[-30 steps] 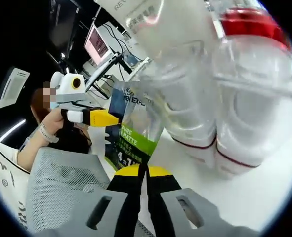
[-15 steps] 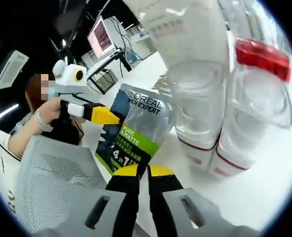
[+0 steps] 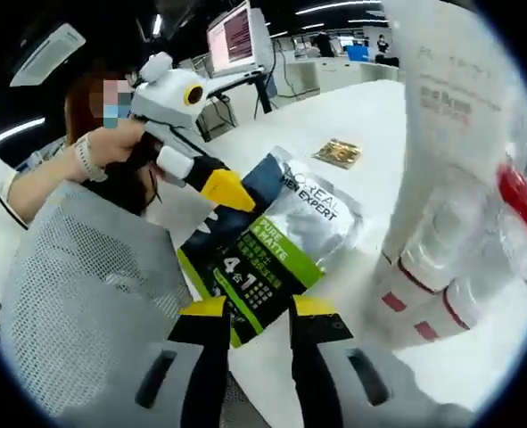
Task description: Arrange the skincare products in the storage area until every visible bottle or jar stands upright without overlapping.
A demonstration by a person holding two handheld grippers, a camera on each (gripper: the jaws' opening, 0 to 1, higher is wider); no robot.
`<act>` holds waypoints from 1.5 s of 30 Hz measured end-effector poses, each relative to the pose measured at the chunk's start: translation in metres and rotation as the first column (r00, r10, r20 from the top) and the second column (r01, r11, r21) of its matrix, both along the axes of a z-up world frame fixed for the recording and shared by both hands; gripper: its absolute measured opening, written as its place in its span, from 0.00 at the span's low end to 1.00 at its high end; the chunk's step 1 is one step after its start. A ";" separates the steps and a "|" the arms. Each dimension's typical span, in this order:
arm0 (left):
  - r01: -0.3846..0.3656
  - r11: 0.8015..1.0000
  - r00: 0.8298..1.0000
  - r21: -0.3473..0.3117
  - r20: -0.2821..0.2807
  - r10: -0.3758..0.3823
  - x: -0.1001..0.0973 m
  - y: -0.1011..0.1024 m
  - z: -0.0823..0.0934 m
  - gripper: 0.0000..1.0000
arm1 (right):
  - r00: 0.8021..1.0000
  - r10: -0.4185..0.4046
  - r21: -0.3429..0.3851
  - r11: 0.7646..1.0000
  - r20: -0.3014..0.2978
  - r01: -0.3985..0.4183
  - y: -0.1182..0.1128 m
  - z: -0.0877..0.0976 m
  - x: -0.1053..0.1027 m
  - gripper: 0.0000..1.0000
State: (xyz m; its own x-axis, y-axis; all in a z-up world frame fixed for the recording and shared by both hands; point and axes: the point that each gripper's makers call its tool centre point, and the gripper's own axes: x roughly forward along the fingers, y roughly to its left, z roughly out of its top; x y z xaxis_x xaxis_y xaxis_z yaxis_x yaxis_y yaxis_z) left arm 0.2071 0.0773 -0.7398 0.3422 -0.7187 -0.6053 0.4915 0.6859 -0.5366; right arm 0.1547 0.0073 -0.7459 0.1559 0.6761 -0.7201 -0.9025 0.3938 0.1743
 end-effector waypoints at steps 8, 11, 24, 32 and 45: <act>0.059 0.997 0.998 0.042 -0.019 -0.059 -0.009 -0.009 -0.005 0.00 | 0.992 0.119 -0.069 0.991 0.050 -0.115 0.012 -0.007 -0.017 0.42; 0.080 0.992 0.997 0.095 -0.017 -0.079 -0.012 -0.007 -0.009 0.00 | 0.989 0.135 -0.092 0.987 0.057 -0.129 0.011 -0.012 -0.020 0.43; 0.140 0.976 0.990 0.168 -0.047 -0.134 -0.023 -0.008 -0.021 0.00 | 0.982 0.181 -0.131 0.976 0.051 -0.173 0.010 -0.020 -0.023 0.52; 0.140 0.974 0.990 0.176 -0.050 -0.133 -0.023 -0.007 -0.022 0.00 | 0.970 0.232 -0.173 0.961 0.079 -0.216 0.009 -0.023 -0.025 0.53; 0.174 0.963 0.981 0.207 0.046 -0.187 -0.014 -0.005 -0.016 0.02 | 0.969 0.225 -0.192 0.960 0.105 -0.203 0.007 -0.024 -0.007 0.45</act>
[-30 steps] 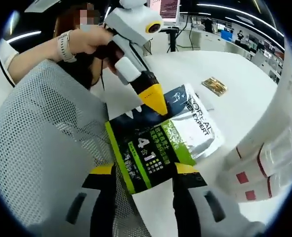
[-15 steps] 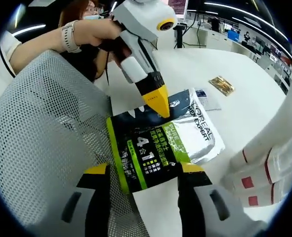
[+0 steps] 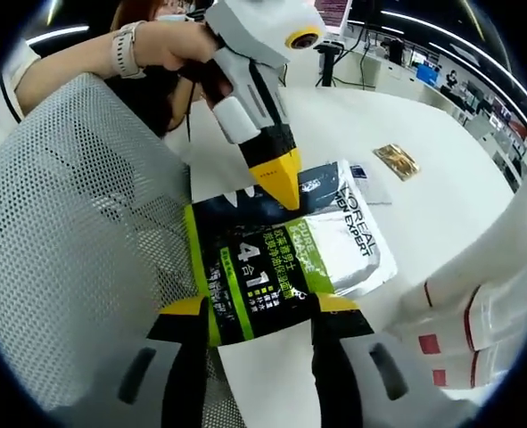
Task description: Arrange the skincare products in the storage area until every visible bottle or jar stands upright without overlapping.
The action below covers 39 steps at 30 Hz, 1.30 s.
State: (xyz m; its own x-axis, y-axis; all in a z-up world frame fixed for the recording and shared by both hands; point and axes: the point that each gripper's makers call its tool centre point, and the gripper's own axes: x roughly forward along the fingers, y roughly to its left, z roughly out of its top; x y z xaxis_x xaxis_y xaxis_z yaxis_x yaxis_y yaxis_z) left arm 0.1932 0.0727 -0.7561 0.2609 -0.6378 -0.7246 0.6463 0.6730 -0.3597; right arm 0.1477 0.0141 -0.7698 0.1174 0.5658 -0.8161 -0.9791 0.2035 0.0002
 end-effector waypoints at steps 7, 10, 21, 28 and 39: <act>-0.011 0.996 0.995 0.092 0.101 0.002 0.023 0.019 0.000 0.00 | 1.000 0.012 -0.005 1.000 -0.002 -0.012 -0.003 0.000 0.004 0.45; -0.038 0.995 0.990 0.090 0.141 0.025 0.035 0.023 0.007 0.00 | 1.000 0.023 -0.005 1.000 -0.004 -0.023 -0.003 0.000 0.004 0.45; 0.037 0.984 0.965 0.172 0.250 -0.080 0.061 0.006 0.005 0.13 | 0.999 0.023 0.003 1.000 -0.028 -0.023 -0.002 0.001 0.003 0.42; 0.065 0.979 0.961 0.193 0.251 -0.113 0.067 0.002 -0.001 0.16 | 0.999 0.033 0.008 0.999 -0.035 -0.033 -0.003 0.001 0.005 0.39; 0.067 0.976 0.953 0.205 0.276 -0.123 0.087 0.002 -0.004 0.21 | 1.000 -0.009 0.009 1.000 -0.018 0.009 -0.006 0.000 0.013 0.48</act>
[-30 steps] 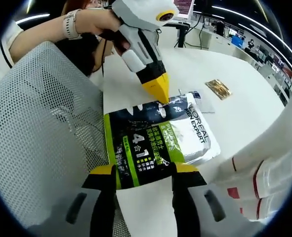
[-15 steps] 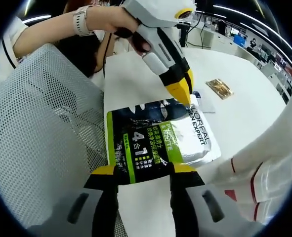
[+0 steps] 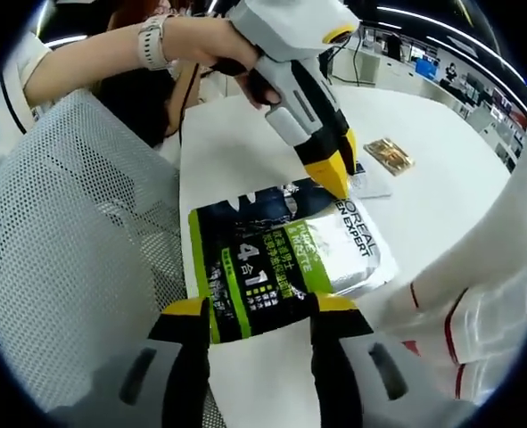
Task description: Arrange the skincare products in the storage area until every visible bottle or jar stands upright without overlapping.
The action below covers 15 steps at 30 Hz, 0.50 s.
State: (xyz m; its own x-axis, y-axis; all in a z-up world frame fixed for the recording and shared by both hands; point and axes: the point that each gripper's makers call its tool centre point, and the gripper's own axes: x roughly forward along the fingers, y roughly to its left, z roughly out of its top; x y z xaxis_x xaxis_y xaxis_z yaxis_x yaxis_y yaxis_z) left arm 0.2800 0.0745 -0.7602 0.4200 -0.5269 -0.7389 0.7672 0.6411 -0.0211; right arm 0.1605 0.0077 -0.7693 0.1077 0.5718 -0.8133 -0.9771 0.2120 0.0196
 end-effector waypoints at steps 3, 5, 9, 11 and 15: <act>0.017 1.000 1.000 0.025 0.025 -0.018 0.004 -0.002 0.000 0.24 | 1.000 -0.008 -0.005 1.000 0.012 0.008 -0.001 -0.001 0.004 0.47; 0.021 0.999 0.999 0.043 0.042 -0.023 0.005 -0.004 0.000 0.28 | 1.000 -0.016 -0.004 1.000 0.013 0.016 -0.001 -0.001 0.006 0.47; 0.023 0.999 0.998 0.049 0.057 -0.026 0.012 -0.001 0.000 0.30 | 0.999 -0.034 -0.007 0.999 0.021 0.034 -0.001 -0.002 0.011 0.47; 0.026 0.998 0.997 0.057 0.067 -0.030 0.015 -0.001 -0.001 0.33 | 0.999 -0.043 -0.008 0.999 0.022 0.043 -0.002 -0.001 0.013 0.47; 0.018 0.999 0.997 0.046 0.074 -0.022 0.022 -0.002 -0.001 0.33 | 0.997 -0.075 0.005 0.997 0.032 0.074 -0.001 -0.001 0.017 0.47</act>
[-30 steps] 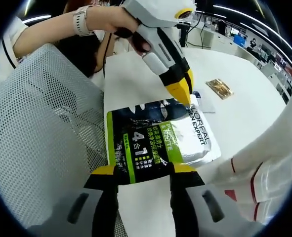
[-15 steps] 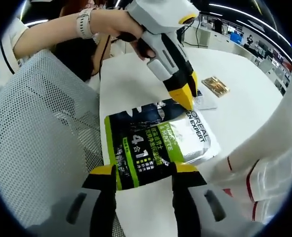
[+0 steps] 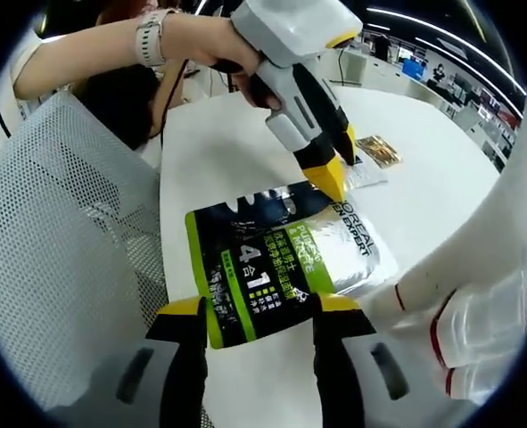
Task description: Arrange the skincare products in the storage area until every visible bottle or jar stands upright without overlapping.
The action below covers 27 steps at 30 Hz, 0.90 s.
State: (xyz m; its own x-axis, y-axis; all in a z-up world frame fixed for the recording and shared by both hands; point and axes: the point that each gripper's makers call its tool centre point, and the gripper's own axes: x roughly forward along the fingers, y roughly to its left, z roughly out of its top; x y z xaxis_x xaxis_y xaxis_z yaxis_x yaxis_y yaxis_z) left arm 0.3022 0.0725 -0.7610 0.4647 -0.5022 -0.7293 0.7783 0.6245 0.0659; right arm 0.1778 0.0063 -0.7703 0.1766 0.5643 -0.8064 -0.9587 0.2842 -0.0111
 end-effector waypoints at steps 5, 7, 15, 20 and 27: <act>-0.012 1.000 1.000 -0.008 0.010 0.012 0.007 -0.001 0.000 0.36 | 0.999 -0.025 -0.003 1.000 0.025 0.025 -0.002 0.000 0.004 0.48; -0.012 1.000 1.000 -0.008 0.018 0.012 0.012 0.000 -0.002 0.35 | 0.998 -0.029 -0.010 1.000 0.047 0.030 -0.003 0.001 0.007 0.47; -0.022 1.000 0.999 -0.010 0.034 0.022 0.021 0.001 0.000 0.33 | 0.993 -0.028 -0.035 0.999 0.118 0.033 -0.005 0.005 0.013 0.37; -0.022 1.000 0.999 -0.004 0.042 0.022 0.027 0.001 0.001 0.32 | 0.991 -0.039 -0.045 0.998 0.129 0.045 -0.007 0.005 0.017 0.32; -0.016 1.000 0.998 0.004 0.057 0.016 0.039 0.000 0.000 0.31 | 0.988 -0.052 -0.055 0.997 0.146 0.061 -0.007 0.006 0.026 0.28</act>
State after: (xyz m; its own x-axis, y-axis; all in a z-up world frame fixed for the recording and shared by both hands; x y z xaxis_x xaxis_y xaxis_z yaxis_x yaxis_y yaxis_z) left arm 0.3411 0.0727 -0.7612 0.5130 -0.4916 -0.7036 0.7633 0.6363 0.1120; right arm 0.2038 -0.0004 -0.7644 0.3238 0.5020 -0.8020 -0.9282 0.3326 -0.1666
